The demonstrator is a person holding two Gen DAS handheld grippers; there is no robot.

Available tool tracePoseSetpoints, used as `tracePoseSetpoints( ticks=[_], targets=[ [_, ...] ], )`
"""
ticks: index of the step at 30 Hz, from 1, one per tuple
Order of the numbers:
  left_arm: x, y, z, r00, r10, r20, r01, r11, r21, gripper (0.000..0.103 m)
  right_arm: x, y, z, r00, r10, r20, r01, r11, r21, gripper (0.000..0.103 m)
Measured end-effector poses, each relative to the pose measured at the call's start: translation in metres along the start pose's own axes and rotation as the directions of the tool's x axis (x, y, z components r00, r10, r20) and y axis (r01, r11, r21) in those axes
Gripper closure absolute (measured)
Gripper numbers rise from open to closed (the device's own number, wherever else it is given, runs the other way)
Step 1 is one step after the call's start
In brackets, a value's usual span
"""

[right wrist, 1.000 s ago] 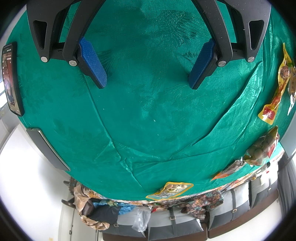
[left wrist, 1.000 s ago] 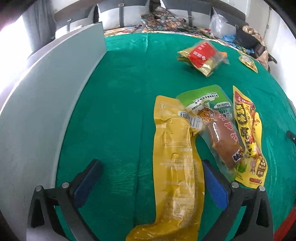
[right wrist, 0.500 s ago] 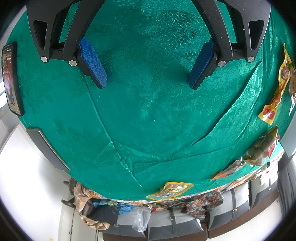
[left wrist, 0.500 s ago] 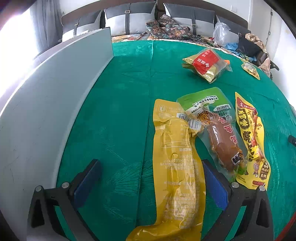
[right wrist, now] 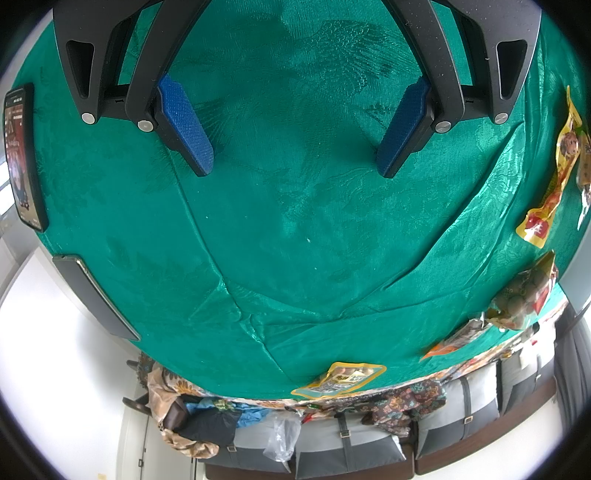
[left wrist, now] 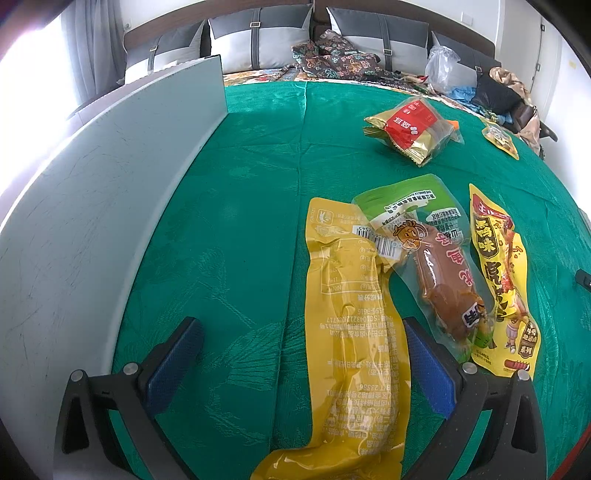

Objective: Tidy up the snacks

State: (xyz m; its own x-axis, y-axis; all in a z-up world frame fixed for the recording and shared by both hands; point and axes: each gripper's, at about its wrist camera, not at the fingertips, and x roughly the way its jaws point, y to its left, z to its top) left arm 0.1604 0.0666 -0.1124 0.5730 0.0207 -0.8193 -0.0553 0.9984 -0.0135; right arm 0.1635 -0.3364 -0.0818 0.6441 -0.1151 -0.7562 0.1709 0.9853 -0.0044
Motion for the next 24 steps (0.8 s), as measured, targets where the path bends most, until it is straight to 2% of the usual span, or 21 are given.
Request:
tracePoseSetpoints(
  ticks=[4, 9, 12, 13, 15, 20, 22, 24],
  targets=[
    [0.001, 0.000, 0.002, 1.000, 0.001, -0.015, -0.001, 1.000, 0.006, 0.000, 0.000, 0.000, 0.000, 1.000, 0.000, 0.000, 0.000, 1.000, 0.000, 0.011],
    [0.003, -0.002, 0.013, 0.992, -0.029, -0.122, 0.035, 0.998, 0.047, 0.003, 0.000, 0.000, 0.000, 1.000, 0.000, 0.000, 0.000, 1.000, 0.000, 0.011],
    [-0.008, -0.012, 0.010, 0.992, -0.075, -0.101, 0.088, 0.988, 0.126, 0.038, 0.000, 0.000, 0.000, 1.000, 0.000, 0.000, 0.000, 1.000, 0.000, 0.011],
    [-0.012, -0.017, 0.008, 0.991, -0.087, -0.098, 0.102, 0.983, 0.151, 0.057, 0.000, 0.000, 0.000, 1.000, 0.001, 0.000, -0.001, 1.000, 0.000, 0.010],
    [-0.016, -0.020, 0.005, 0.992, -0.082, -0.098, 0.097, 0.983, 0.159, 0.058, 0.000, 0.000, 0.000, 1.000, 0.001, 0.000, -0.001, 1.000, 0.001, 0.010],
    [-0.033, -0.001, -0.011, 0.989, -0.132, -0.064, 0.135, 0.990, 0.030, 0.064, 0.000, 0.001, 0.000, 1.000, 0.000, 0.001, 0.000, 1.000, 0.000, 0.011],
    [-0.039, 0.007, -0.021, 0.990, -0.134, -0.053, 0.134, 0.991, -0.006, 0.064, -0.004, 0.006, 0.003, 0.999, 0.008, -0.050, -0.007, 1.000, 0.019, 0.014],
    [-0.043, 0.012, -0.029, 0.992, -0.124, -0.038, 0.124, 0.992, -0.016, 0.064, -0.025, 0.028, 0.010, 0.988, 0.148, -0.044, -0.146, 0.988, 0.040, 0.014]
  ],
)
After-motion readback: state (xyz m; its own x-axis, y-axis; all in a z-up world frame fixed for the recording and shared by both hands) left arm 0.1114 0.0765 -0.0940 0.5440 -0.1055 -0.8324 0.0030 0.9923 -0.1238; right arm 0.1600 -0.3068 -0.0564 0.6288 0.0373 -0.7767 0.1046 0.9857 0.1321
